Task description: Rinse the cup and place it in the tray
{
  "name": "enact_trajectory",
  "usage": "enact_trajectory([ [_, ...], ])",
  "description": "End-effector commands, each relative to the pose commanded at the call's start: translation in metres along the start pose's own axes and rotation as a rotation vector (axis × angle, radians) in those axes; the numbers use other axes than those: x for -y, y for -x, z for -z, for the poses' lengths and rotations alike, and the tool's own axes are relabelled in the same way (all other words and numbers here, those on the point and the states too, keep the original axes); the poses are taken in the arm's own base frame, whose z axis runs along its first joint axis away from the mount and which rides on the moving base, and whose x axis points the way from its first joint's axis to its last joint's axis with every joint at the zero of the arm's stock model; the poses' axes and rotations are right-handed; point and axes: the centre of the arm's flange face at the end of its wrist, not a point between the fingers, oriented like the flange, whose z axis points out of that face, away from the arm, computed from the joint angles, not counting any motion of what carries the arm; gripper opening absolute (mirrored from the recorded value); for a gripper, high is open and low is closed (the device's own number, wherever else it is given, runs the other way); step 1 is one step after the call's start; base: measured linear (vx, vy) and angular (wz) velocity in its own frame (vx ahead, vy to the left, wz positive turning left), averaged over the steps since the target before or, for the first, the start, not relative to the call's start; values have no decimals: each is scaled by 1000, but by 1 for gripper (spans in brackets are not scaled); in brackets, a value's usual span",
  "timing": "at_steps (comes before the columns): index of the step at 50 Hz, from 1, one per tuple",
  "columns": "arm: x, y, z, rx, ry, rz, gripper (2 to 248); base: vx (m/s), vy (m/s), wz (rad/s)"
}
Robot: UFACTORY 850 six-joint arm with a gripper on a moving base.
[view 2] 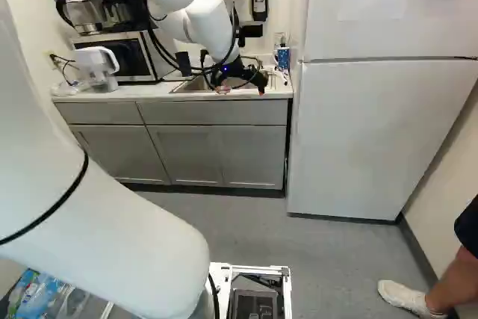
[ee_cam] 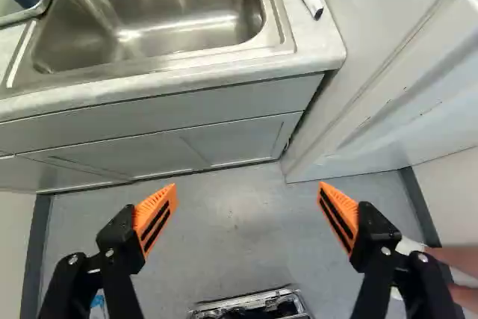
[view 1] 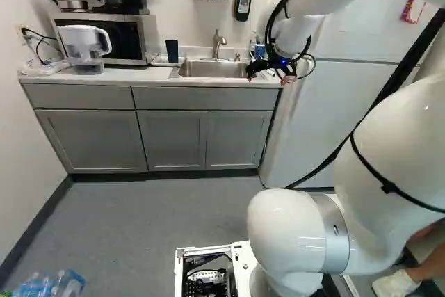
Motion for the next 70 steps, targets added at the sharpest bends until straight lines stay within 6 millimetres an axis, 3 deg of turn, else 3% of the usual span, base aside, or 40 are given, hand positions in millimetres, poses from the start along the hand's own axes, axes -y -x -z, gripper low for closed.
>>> enact_trajectory([
  [37, 14, 48, -28, -105, -5, 26, 247, 0, 0, 0],
  [70, 32, 124, -55, -258, -31, 65, 247, 0, 0, 0],
])
